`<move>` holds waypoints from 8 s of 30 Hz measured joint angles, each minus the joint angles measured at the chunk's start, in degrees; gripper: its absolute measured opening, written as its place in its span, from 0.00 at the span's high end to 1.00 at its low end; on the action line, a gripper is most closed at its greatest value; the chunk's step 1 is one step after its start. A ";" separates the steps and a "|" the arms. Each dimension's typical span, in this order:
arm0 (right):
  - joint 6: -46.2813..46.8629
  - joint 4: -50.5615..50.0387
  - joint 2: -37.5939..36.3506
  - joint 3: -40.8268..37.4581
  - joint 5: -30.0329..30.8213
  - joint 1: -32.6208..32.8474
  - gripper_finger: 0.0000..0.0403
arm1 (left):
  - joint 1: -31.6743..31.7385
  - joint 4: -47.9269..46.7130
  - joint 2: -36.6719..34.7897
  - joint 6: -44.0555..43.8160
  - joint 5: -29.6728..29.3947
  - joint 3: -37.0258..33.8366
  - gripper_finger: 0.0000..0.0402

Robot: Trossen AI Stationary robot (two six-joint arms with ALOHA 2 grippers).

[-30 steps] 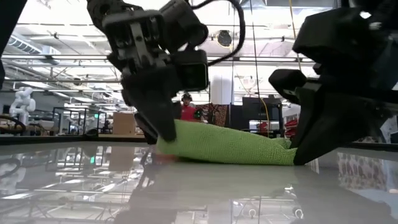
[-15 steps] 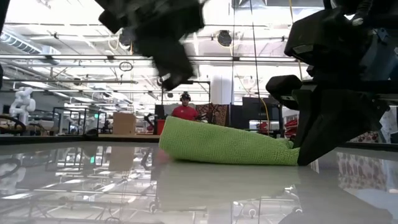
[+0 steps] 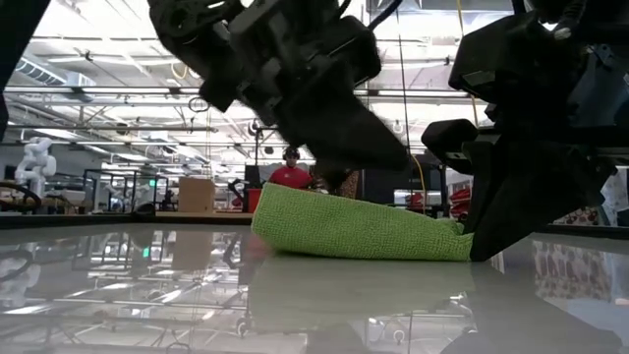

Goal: Roll towel
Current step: Roll the green microfiber cloth

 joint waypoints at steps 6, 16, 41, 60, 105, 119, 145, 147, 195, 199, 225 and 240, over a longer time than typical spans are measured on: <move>0.15 0.17 0.00 0.00 -0.17 -0.26 1.00 | 0.05 -8.14 3.58 2.56 -0.09 4.37 0.84; 0.56 0.20 0.00 0.00 -0.51 -1.01 1.00 | -0.86 -22.21 5.37 7.92 -6.99 9.13 0.84; 4.39 -1.92 0.00 0.05 -1.80 -1.16 1.00 | -5.21 -43.72 -3.89 8.17 -16.69 9.08 0.84; 4.26 -1.47 0.02 -0.03 -2.79 -1.64 1.00 | -23.52 -39.24 -4.84 21.13 -53.25 9.13 0.84; 4.45 0.73 0.02 -0.07 -4.43 -2.12 1.00 | -15.06 -32.63 0.78 26.83 -45.62 2.79 0.66; 11.73 -2.24 -3.96 -0.17 -7.89 -2.10 0.99 | -16.19 -32.02 0.95 23.58 -43.58 2.60 0.98; -11.83 0.65 -6.35 -0.13 14.66 12.74 0.53 | -1.20 -25.93 0.91 0.79 0.40 2.43 0.98; -15.08 3.84 -3.70 -0.04 16.62 13.65 0.52 | -0.63 -25.59 0.91 -0.23 0.39 2.41 0.98; 15.55 2.04 -1.27 -0.09 -39.06 -16.16 0.99 | -5.56 -29.59 -0.85 4.81 -5.87 2.58 0.86; 15.70 1.19 -1.03 -0.11 -39.76 -16.52 0.99 | -6.78 -30.56 -2.99 7.32 -9.47 2.37 0.73; 16.41 0.80 -0.98 -0.15 -39.37 -17.55 0.99 | -17.73 -13.53 -0.33 37.54 -37.94 3.42 0.58; 16.37 1.88 -0.98 -0.15 -39.18 -17.57 0.99 | -14.16 -15.12 -0.33 37.78 -34.02 3.44 0.58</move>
